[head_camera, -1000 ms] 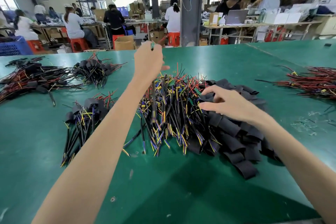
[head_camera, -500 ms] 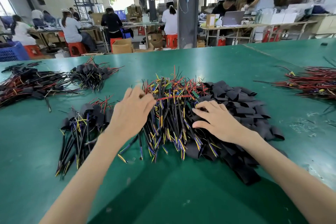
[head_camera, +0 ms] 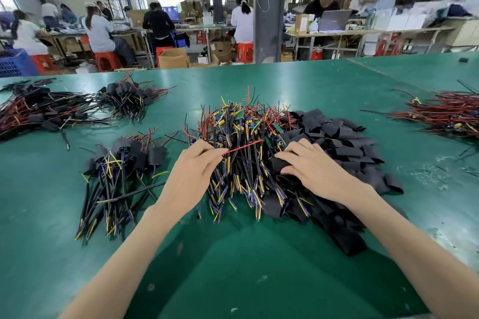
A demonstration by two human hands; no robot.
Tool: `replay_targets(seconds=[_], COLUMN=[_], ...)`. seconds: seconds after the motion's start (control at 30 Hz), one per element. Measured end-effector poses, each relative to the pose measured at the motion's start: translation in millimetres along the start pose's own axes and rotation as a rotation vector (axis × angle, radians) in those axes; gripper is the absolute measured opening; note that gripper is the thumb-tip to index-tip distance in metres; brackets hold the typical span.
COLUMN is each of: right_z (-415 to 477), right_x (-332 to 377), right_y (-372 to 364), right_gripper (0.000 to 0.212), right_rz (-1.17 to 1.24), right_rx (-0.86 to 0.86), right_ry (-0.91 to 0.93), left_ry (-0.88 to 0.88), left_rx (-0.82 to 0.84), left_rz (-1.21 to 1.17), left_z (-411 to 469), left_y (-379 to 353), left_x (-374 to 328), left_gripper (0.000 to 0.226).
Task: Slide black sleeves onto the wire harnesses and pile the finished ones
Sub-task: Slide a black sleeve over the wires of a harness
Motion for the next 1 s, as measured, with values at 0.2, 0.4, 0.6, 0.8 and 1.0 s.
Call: replay_targets(seconds=[0.2,0.4,0.6,0.8,1.0], right_z=[1.2,-0.8,0.5,-1.0,-2.9], right_x=[-8.3,9.1,4.7,4.5,1.4], right_y=[12.7,27.4,19.0,23.2,32.2], right_gripper=[0.044,0.038,0.043,0.039,0.030], right_rz=[0.057,0.124,0.081,0.201,0.482], right_rx=[-0.058,-0.129,-0.091,-0.133,-0.211], right_ry=[-0.102,-0.047,-0.117,-0.139,-0.191], left_ry=[0.020,0.032,0.017,-0.009,-0.064], left_rx=[-0.131,-0.228,-0.311,-0.314,-0.244], left_rz=[-0.056,-0.107,-0.100,-0.117,-0.099], left_z=[-1.2,-3.3,-4.9,-4.7,-4.3], left_y=[9.9,15.3,23.3,21.9,12.9], left_x=[-4.9,-4.8,-8.3,-11.1,-15.7], left_gripper=[0.016,0.015,0.016,0.016,0.017])
Point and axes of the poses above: each hand's wrist, its own z-axis towards the middle knuckle, its own y-axis out of the back of the hand, x = y × z, the point moved 10 cm from there along z, towards the middle knuckle, and after that the axes turned 5 degrees about -y, right-handed, at the moved point
